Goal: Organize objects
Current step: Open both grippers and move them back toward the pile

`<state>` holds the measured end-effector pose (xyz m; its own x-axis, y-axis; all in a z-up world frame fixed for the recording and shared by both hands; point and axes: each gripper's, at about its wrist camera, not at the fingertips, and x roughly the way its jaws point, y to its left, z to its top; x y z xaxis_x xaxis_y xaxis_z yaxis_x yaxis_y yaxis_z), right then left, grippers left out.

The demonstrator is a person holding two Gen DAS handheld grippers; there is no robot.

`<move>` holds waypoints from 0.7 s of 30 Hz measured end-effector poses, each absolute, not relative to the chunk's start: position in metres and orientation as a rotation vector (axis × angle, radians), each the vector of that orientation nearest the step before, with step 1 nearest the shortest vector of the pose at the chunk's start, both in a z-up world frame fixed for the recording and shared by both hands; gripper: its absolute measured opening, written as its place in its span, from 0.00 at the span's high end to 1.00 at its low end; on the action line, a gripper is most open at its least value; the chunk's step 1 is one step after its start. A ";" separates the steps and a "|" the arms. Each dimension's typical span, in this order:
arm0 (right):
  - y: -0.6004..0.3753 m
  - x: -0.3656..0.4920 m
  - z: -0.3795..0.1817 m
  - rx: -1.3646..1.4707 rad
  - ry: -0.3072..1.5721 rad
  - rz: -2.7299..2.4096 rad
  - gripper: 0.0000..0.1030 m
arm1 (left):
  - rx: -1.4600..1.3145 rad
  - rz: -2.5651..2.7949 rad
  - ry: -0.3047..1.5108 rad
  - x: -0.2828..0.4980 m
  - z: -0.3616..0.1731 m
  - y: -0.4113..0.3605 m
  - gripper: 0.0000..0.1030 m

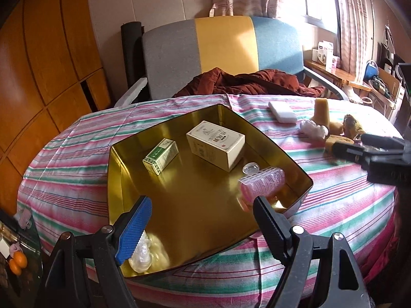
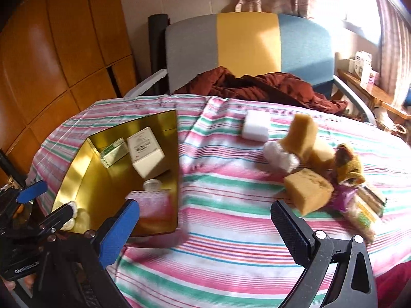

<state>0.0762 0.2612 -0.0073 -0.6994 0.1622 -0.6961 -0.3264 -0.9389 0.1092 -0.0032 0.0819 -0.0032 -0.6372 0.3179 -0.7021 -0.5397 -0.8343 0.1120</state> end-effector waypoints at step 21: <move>0.429 0.130 0.019 -0.880 0.301 2.321 0.00 | -0.884 2.220 0.492 0.013 0.004 0.143 0.20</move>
<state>0.1299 0.4289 0.0189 -0.5783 0.4786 -0.6607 -0.6313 -0.7755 -0.0092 0.0131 0.1433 0.0042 -0.5323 0.4587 -0.7115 -0.7165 -0.6917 0.0901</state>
